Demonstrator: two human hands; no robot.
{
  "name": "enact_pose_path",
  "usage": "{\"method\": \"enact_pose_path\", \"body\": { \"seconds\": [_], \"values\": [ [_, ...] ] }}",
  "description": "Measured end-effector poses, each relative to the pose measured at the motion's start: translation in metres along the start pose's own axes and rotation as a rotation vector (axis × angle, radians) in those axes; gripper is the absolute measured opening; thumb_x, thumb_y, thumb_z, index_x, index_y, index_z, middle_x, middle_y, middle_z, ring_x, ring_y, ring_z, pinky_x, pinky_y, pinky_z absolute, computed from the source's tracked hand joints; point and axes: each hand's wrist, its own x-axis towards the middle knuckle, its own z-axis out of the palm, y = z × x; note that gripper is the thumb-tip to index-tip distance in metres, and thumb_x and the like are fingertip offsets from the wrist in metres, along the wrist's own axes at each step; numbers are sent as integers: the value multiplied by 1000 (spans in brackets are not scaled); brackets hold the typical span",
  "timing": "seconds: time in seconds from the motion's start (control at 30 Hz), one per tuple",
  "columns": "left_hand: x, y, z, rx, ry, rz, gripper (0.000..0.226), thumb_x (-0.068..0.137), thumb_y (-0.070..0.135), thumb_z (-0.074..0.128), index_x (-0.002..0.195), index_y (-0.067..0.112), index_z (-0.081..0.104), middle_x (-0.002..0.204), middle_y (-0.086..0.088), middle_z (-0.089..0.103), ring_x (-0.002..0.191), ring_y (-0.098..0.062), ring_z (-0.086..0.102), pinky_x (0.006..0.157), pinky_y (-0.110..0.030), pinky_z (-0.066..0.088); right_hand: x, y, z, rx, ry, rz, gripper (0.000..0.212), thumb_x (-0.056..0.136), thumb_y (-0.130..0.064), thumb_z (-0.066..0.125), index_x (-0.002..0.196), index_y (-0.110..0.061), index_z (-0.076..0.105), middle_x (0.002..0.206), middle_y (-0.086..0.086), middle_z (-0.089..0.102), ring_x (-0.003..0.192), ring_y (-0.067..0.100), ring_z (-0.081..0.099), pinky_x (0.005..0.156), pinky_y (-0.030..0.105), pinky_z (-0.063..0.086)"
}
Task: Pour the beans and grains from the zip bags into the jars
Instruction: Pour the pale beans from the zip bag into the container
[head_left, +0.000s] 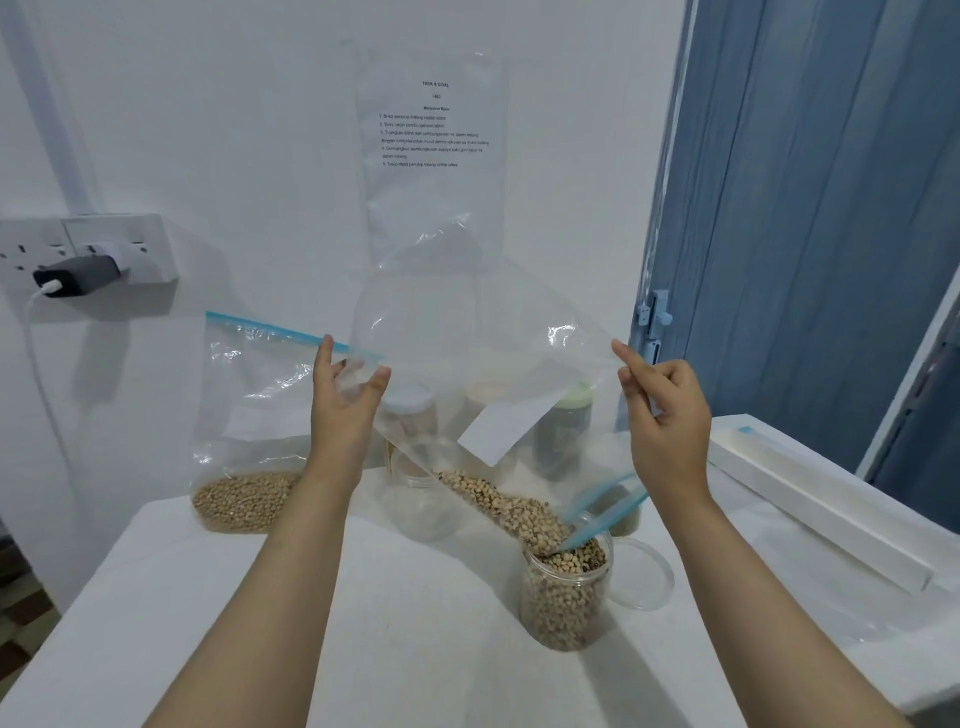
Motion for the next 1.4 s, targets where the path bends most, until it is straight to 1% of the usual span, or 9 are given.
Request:
{"method": "enact_pose_path", "body": {
  "seconds": [0.3, 0.6, 0.73, 0.83, 1.07, 1.13, 1.23, 1.27, 1.4],
  "values": [
    [3, 4, 1, 15, -5, 3, 76, 88, 31, 74, 149, 42, 31, 140, -4, 51, 127, -25, 56, 110, -49, 43, 4, -3, 1, -33, -11, 7, 33, 100, -18, 57, 131, -29, 61, 81, -14, 40, 76, -2, 45, 70, 7, 36],
    [3, 9, 3, 29, -1, 12, 78, 87, 33, 75, 150, 42, 30, 143, -6, 49, 126, -23, 56, 109, -48, 44, 4, -2, -2, -24, -9, 20, 33, 101, -18, 57, 130, -30, 61, 81, -14, 41, 75, 0, 46, 70, 7, 36],
    [3, 13, 5, 13, 1, 17, 82, 80, 40, 77, 148, 42, 32, 141, -5, 51, 126, -24, 57, 110, -48, 44, 5, -3, -2, -12, -6, 38, 31, 101, -18, 57, 130, -28, 63, 81, -13, 39, 74, 1, 45, 70, 7, 36],
    [4, 17, 9, 12, -14, 30, 76, 87, 32, 75, 149, 40, 32, 141, -5, 51, 124, -24, 57, 110, -48, 44, 5, -2, -5, -13, 15, 43, 31, 101, -17, 58, 130, -26, 65, 81, -13, 38, 73, 2, 43, 71, 8, 36],
    [2, 24, 15, 38, 0, 52, 75, 89, 31, 72, 151, 37, 30, 139, -3, 53, 122, -15, 57, 110, -44, 44, 7, -2, -6, -15, 0, 81, 31, 101, -21, 56, 131, -28, 64, 81, -11, 38, 73, 0, 42, 70, 6, 35],
    [2, 27, 16, 53, -1, 61, 75, 90, 29, 72, 151, 36, 29, 138, -3, 54, 112, -10, 61, 109, -44, 45, 8, -1, -6, -11, 0, 89, 31, 102, -22, 56, 131, -30, 63, 81, -11, 38, 73, 0, 42, 70, 6, 35],
    [2, 31, 18, 68, -6, 66, 75, 91, 29, 71, 152, 34, 28, 139, -2, 53, 95, 6, 62, 108, -44, 46, 9, 0, -7, -7, -9, 101, 31, 102, -24, 56, 131, -33, 61, 82, -11, 39, 74, 1, 43, 70, 6, 36],
    [2, 32, 18, 70, -5, 66, 75, 91, 29, 70, 152, 34, 28, 139, -3, 53, 96, 5, 62, 108, -44, 46, 9, 0, -7, -7, -12, 104, 31, 102, -24, 55, 131, -32, 62, 82, -10, 39, 74, 1, 43, 70, 6, 36],
    [2, 30, 16, 72, -5, 63, 75, 90, 29, 71, 152, 34, 28, 141, -5, 52, 118, -17, 59, 109, -45, 45, 9, 0, -6, -4, -20, 107, 31, 102, -24, 56, 131, -31, 62, 81, -12, 38, 73, 0, 43, 70, 6, 36]
  ]
}}
